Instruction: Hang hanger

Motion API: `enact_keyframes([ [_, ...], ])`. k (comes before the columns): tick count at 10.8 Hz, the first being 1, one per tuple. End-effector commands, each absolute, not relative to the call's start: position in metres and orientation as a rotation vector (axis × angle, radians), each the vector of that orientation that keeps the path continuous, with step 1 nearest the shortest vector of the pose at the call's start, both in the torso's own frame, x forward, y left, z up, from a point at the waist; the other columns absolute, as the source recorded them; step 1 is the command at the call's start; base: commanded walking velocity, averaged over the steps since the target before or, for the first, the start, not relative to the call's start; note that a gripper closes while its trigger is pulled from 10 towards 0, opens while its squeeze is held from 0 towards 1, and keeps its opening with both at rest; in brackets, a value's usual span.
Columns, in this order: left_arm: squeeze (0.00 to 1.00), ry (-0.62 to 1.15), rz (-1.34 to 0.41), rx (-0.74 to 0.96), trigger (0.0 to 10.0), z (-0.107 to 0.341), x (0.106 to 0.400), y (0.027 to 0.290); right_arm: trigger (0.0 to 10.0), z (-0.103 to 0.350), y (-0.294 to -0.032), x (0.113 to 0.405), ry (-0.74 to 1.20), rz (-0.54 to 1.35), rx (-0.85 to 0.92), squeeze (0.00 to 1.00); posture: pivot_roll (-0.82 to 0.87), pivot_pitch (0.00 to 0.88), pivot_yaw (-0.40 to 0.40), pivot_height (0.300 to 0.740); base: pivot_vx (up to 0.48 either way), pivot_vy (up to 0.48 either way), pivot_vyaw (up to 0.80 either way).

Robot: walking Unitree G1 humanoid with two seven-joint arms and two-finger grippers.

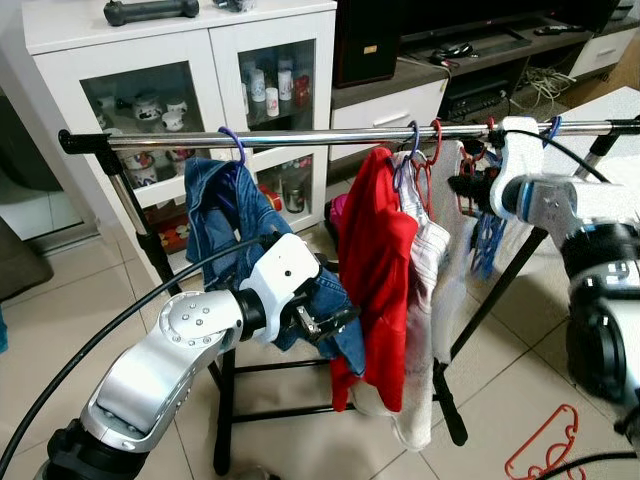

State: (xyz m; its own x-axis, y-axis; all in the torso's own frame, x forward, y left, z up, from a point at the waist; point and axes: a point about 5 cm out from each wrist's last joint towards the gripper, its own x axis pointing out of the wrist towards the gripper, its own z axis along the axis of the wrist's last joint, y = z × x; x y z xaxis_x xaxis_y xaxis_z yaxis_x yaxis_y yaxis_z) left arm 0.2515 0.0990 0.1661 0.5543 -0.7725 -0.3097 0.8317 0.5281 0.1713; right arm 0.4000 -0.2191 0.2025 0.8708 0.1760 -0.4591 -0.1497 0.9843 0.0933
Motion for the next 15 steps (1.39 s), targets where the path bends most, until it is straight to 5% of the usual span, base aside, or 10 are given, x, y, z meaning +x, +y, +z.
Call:
enact_keyframes([
  [1,0.00,0.211,-0.964,0.329,10.0,0.166,0.251,0.099,0.0,0.207,-0.217,0.403,0.465,0.166,0.061,0.00,-0.03,0.000,-0.012,0.740,0.000,0.000,0.00],
  [15,0.00,0.220,-0.950,0.348,10.0,0.163,0.252,0.097,0.0,0.211,-0.229,0.402,0.369,0.210,0.030,0.00,-0.02,0.000,-0.008,0.740,0.000,0.000,0.00],
])
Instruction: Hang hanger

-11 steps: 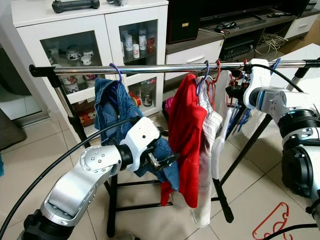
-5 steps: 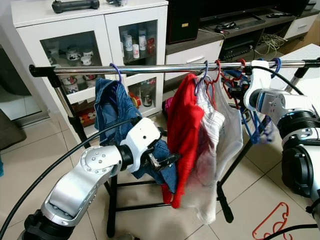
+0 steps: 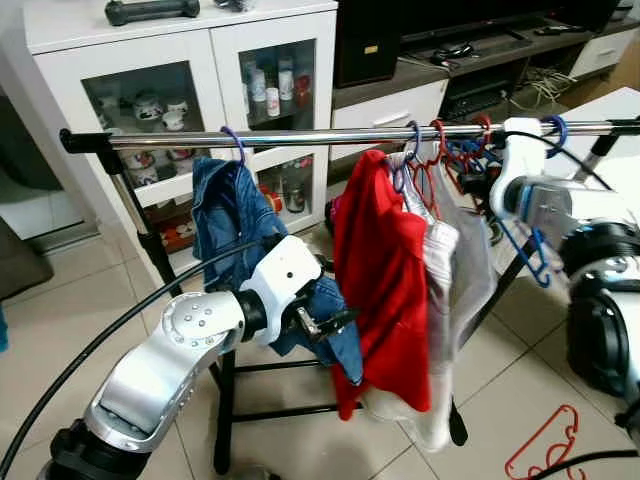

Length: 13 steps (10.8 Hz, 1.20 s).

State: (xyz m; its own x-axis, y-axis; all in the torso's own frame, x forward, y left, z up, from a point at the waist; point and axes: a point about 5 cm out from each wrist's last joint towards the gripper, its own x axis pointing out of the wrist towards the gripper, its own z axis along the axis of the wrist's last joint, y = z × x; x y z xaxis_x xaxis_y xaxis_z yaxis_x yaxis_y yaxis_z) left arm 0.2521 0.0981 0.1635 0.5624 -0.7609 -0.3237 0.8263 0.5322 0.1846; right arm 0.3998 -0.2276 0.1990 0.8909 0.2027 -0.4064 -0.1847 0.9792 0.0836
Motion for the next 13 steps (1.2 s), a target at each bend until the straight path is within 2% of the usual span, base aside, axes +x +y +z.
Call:
enact_keyframes([
  [1,0.00,0.222,-0.947,0.344,10.0,0.162,0.252,0.097,0.0,0.213,-0.232,0.400,0.358,0.238,0.042,0.00,-0.02,0.000,-0.007,0.740,0.000,0.000,0.00],
  [5,0.00,0.222,-0.961,0.336,10.0,0.159,0.252,0.092,0.0,0.220,-0.254,0.377,0.301,0.401,0.094,0.00,-0.04,0.000,0.011,0.740,0.000,0.000,0.00],
  [9,0.00,0.212,-0.970,0.330,10.0,0.159,0.253,0.087,0.0,0.216,-0.272,0.358,0.256,0.438,0.136,0.00,-0.05,0.000,0.016,0.740,0.000,0.000,0.00],
  [12,0.00,0.195,-0.930,0.307,10.0,0.154,0.253,0.087,0.0,0.212,-0.284,0.328,0.205,0.490,0.112,0.00,-0.04,0.000,0.011,0.740,0.000,0.000,0.00],
  [13,0.00,0.183,-0.894,0.227,10.0,0.155,0.253,0.088,0.0,0.212,-0.287,0.316,0.206,0.466,0.080,0.00,-0.04,0.000,0.017,0.740,0.000,0.000,0.00],
])
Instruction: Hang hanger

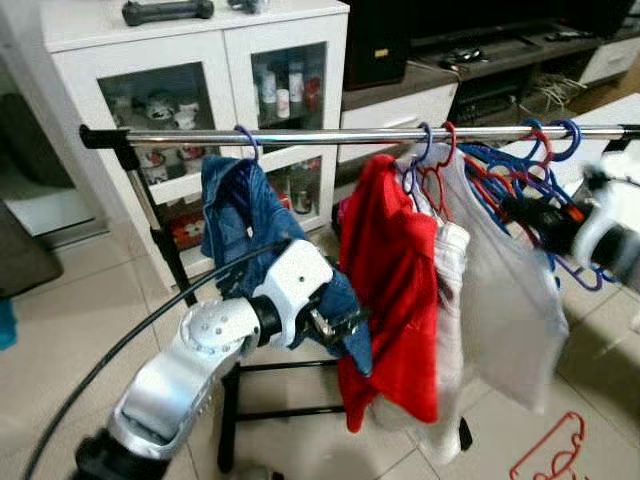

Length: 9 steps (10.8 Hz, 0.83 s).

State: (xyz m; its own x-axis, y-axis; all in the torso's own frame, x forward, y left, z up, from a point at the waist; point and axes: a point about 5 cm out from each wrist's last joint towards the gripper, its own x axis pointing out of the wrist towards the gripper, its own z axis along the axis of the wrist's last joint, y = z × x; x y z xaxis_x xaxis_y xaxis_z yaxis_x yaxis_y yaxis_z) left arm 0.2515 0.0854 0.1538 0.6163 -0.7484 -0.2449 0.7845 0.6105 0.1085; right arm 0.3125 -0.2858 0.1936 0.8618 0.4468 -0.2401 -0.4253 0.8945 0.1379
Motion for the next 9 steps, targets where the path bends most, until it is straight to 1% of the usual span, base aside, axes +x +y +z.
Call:
enact_keyframes([
  [1,0.00,0.194,-0.820,0.191,10.0,0.152,0.255,0.092,0.0,0.211,-0.288,0.302,0.206,0.432,0.040,0.00,-0.04,0.000,0.031,0.740,0.000,0.000,0.00],
  [2,0.00,0.188,-0.787,0.190,10.0,0.150,0.255,0.094,0.0,0.209,-0.286,0.294,0.208,0.406,0.017,0.00,-0.04,0.000,0.041,0.740,0.000,0.000,0.00],
  [3,0.00,0.140,-0.715,0.156,10.0,0.149,0.254,0.095,0.0,0.204,-0.281,0.274,0.218,0.359,-0.008,0.00,-0.05,0.000,0.050,0.740,0.000,0.000,0.00],
  [4,0.00,0.126,-0.674,0.145,10.0,0.146,0.254,0.097,0.0,0.200,-0.277,0.263,0.234,0.326,-0.033,0.00,-0.05,0.000,0.052,0.740,0.000,0.000,0.00],
  [5,0.00,0.126,-0.606,0.146,10.0,0.138,0.251,0.100,0.0,0.191,-0.272,0.244,0.256,0.247,-0.047,0.00,-0.05,0.000,0.052,0.740,0.000,0.000,0.00],
  [6,0.00,0.140,-0.574,0.149,10.0,0.132,0.247,0.104,8.9,0.182,-0.263,0.223,0.245,0.170,-0.096,0.00,-0.04,0.000,0.050,0.740,0.000,0.000,0.00],
  [7,0.00,0.133,-0.551,0.147,10.0,0.132,0.247,0.107,10.0,0.180,-0.260,0.218,0.235,0.126,-0.105,0.00,-0.04,0.000,0.048,0.740,0.000,0.000,0.00],
  [9,0.00,0.139,-0.484,0.129,10.0,0.127,0.247,0.116,10.0,0.159,-0.247,0.196,0.265,-0.001,-0.118,0.00,-0.04,0.000,0.020,0.740,0.000,0.000,0.00],
])
